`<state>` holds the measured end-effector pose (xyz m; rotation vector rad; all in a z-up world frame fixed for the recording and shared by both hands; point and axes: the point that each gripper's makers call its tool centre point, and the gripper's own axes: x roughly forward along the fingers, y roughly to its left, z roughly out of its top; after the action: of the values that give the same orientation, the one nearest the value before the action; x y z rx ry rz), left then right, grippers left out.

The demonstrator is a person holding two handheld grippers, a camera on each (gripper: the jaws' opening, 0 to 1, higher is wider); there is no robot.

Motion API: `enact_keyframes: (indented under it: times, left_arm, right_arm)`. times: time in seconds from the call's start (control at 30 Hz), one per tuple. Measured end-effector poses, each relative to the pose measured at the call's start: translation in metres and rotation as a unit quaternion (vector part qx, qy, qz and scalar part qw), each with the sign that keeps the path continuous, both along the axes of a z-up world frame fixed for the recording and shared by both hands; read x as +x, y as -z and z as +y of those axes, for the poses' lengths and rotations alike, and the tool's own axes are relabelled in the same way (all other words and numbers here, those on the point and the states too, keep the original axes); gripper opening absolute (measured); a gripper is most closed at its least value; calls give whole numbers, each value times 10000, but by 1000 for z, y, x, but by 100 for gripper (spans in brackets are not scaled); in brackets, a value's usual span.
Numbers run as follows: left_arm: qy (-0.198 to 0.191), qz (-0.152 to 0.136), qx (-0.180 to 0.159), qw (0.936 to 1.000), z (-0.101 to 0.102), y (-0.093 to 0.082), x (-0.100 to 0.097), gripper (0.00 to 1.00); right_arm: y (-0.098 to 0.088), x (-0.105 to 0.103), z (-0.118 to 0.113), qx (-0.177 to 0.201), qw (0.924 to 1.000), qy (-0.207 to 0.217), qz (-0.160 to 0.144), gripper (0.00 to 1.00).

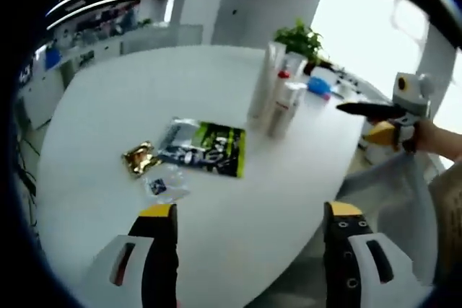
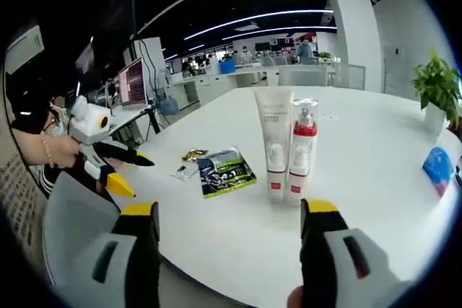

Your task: Arrange the skincare products in the storage area until every visible bottle or jar stands upright without overlapping.

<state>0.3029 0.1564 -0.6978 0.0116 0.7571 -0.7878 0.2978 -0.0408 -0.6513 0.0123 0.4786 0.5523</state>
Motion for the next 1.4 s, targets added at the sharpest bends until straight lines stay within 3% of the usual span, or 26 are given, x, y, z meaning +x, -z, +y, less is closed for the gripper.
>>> enact_keyframes:
  times: [0.43,0.63,0.87,1.4]
  left_arm:
    - [-400,-28,-30,9992,34,-14,-33,91]
    - [-422,-143,32,9990,37,-24,-39,95]
    - [-563,-82,22,9984,43,-19,-47,95]
    - [-890,5,132,9959,49,-16,-40,97]
  right_arm:
    - [-5,-8,9,47,9999,-151,-27,84]
    - [-7,-12,13,47,9998,-214,-39,86]
    - [-10,-17,15,166,9996,-200,-70,86]
    - [-8,-18,13,82,9995,-207,-204,85]
